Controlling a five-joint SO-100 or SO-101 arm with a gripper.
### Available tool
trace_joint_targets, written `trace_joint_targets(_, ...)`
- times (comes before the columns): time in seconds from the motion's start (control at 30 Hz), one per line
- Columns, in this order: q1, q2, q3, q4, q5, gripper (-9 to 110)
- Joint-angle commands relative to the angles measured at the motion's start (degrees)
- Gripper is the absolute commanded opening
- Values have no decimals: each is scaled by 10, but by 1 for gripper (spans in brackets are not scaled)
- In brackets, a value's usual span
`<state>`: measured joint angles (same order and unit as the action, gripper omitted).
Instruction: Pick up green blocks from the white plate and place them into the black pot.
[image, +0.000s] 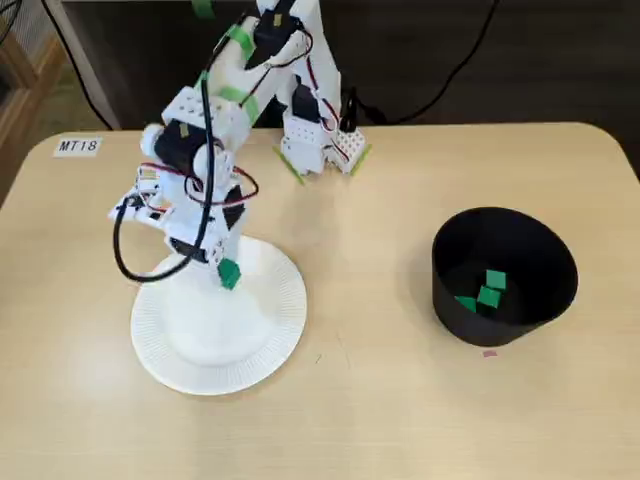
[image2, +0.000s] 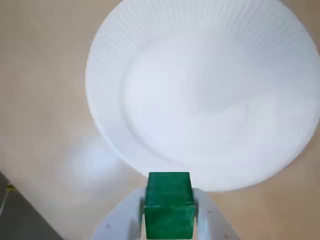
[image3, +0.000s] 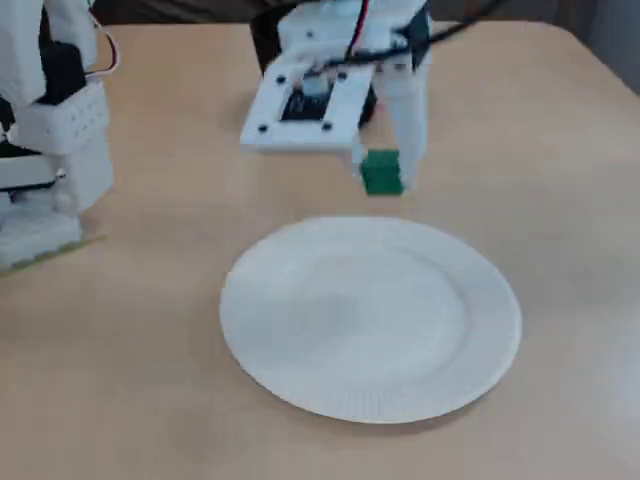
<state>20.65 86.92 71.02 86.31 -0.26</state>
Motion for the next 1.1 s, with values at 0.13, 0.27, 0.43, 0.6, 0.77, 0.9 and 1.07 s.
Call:
trace_joint_targets(0.13, -283, 79, -172, -24, 81, -2)
trace_joint_targets(0.27, -402, 214, 43, -216, 86, -2)
trace_joint_targets(0.43, -492, 330, 298, -379, 97, -2)
trace_joint_targets(0.6, -543, 377, 467, -507, 84, -2)
trace_joint_targets(0.77, -570, 378, 541, -577, 65, -2)
trace_joint_targets(0.9, -579, 375, 557, -596, 51, 6)
trace_joint_targets(1.07, -575, 377, 560, -579, -7, 34)
